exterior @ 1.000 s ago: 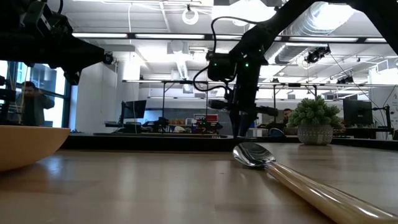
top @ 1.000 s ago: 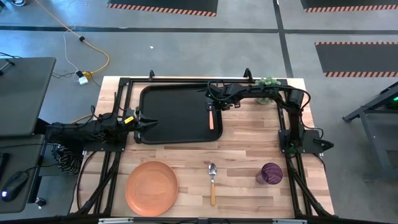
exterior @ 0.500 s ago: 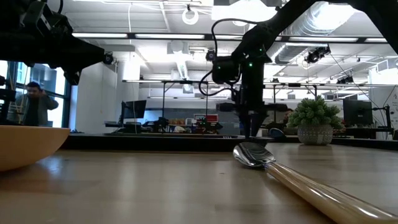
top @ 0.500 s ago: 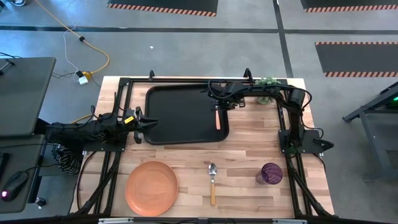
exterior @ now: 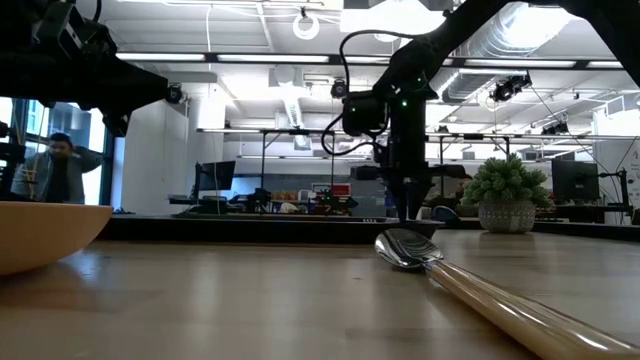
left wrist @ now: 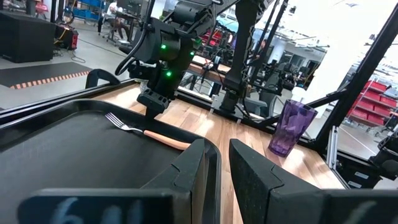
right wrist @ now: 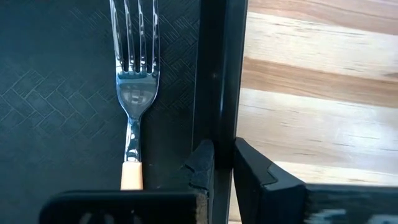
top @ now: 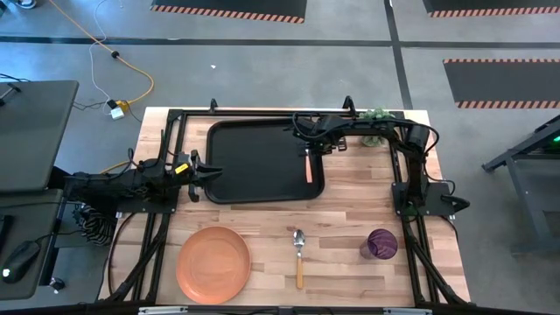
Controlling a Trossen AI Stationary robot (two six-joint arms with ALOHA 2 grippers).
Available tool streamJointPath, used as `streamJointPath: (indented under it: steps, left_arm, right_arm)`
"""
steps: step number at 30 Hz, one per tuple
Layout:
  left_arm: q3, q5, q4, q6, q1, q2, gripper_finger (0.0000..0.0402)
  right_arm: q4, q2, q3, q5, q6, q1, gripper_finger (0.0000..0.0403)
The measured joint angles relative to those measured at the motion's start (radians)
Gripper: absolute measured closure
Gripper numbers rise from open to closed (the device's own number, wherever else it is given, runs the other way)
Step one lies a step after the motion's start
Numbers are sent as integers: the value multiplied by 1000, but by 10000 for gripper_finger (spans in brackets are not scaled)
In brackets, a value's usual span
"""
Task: Pick and place plate/cup/fork/spoon on tray
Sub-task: Move the black serving tray to the top middle of the table
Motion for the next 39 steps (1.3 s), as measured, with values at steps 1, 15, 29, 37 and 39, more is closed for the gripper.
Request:
streamJointPath:
  steps: [1, 15, 29, 37, 39]
  left_arm:
    - [0, 0, 0, 0, 0, 0, 337]
    - [0, 0, 0, 0, 0, 0, 337]
    - [0, 0, 0, 0, 0, 0, 337]
    - [0, 0, 0, 0, 0, 0, 337]
    - [0, 0, 0, 0, 0, 0, 337]
  right_arm:
    - [-7, 0, 0, 2, 0, 0, 380]
    - [-49, -1, 0, 2, 3, -26, 379]
    - [24, -137, -187, -1, 108, -27, 379]
    - [87, -309, -369, 24, 210, -27, 383]
    - [122, -321, -395, 17, 210, -28, 383]
